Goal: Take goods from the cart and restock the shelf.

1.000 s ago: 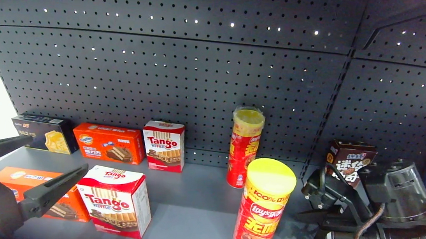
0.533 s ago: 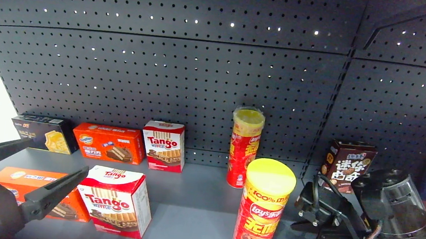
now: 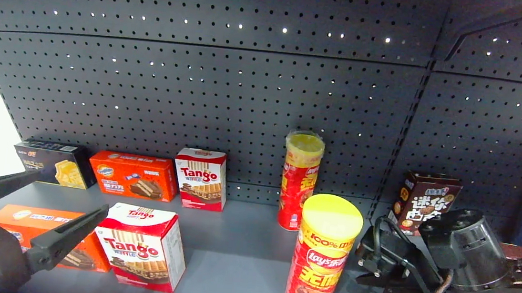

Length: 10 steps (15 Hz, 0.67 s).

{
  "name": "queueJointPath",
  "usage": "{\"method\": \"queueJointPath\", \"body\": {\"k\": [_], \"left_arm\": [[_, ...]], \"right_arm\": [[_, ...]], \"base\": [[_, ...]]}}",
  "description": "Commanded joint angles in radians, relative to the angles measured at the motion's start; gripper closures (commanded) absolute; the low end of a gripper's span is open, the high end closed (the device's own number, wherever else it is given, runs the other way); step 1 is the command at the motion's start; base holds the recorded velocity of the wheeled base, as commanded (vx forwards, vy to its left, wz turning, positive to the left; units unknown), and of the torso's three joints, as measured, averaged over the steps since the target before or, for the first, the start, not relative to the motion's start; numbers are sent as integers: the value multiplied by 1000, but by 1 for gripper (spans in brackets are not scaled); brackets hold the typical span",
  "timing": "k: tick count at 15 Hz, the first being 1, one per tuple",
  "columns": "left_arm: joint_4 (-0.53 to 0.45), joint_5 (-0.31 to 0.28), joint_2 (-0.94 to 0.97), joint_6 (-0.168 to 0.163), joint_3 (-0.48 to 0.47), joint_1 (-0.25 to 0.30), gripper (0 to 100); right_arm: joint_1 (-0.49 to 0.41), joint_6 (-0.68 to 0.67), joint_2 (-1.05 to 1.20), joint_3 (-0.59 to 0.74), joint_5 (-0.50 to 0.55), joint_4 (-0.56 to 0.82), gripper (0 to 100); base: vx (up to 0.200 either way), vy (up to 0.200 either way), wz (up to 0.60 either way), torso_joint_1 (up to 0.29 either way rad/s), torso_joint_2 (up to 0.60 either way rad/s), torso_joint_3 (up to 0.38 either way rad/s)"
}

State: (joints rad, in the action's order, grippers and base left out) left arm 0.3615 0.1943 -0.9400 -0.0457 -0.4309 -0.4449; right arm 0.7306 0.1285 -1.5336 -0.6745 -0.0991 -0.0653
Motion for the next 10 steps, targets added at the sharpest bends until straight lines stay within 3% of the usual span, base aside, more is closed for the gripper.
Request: {"method": "queueJointPath", "body": {"k": [1, 10], "left_arm": [[1, 1, 0, 9, 0, 0, 0], [-1, -1, 0, 12, 1, 0, 0]], "right_arm": [[4, 0, -8, 0, -2, -1, 0], [38, -1, 187, 101, -45, -5, 0]], "base": [[0, 0, 0, 0, 0, 0], [0, 0, 0, 0, 0, 0]]}}
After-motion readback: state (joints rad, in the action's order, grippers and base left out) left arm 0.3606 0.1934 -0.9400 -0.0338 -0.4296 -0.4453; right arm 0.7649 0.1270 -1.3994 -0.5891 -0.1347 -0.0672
